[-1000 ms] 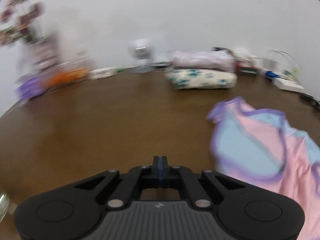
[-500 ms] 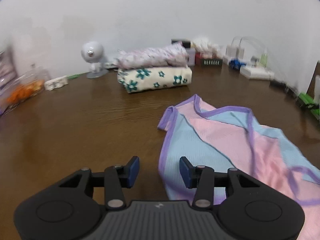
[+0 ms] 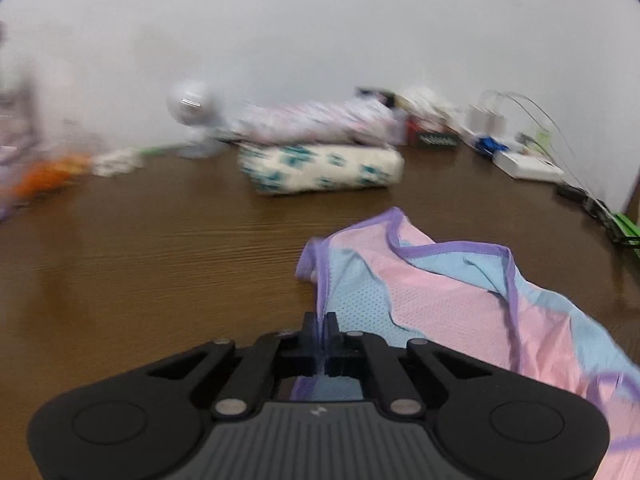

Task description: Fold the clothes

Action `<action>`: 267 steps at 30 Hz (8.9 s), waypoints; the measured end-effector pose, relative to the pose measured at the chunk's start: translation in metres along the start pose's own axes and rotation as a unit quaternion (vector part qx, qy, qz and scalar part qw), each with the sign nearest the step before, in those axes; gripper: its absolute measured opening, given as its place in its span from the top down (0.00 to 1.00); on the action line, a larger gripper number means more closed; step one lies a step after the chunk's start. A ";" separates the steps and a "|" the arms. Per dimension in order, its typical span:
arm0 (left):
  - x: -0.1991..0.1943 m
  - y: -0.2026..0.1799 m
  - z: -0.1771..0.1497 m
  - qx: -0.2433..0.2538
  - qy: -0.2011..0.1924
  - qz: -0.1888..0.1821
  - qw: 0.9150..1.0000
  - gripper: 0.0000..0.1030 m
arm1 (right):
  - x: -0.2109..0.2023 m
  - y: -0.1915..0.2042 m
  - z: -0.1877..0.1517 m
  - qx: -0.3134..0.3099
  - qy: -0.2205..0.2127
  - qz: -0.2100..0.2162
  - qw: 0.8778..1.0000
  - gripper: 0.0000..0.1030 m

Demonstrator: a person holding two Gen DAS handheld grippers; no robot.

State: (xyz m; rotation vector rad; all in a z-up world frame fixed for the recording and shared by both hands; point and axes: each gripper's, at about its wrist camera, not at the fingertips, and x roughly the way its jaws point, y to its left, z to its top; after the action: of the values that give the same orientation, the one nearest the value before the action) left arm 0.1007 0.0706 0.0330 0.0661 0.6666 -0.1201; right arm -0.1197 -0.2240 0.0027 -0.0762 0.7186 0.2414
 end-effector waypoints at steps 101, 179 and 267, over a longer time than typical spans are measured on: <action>-0.141 0.028 -0.117 0.011 0.055 -0.273 0.960 0.73 | 0.040 0.041 0.089 -0.049 -0.024 0.054 0.997 0.54; -0.133 0.031 -0.125 0.033 0.068 -0.233 0.970 0.89 | 0.042 0.033 0.039 0.001 0.008 -0.040 0.999 0.56; 0.023 0.027 -0.003 -0.157 0.067 -0.169 0.971 0.72 | 0.140 -0.098 0.128 0.342 -0.012 0.121 0.932 0.63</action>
State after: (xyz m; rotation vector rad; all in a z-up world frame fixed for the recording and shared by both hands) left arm 0.1208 0.0951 0.0170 -0.3487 0.8204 -0.3378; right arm 0.0880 -0.2727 0.0049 0.6837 0.7543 0.2151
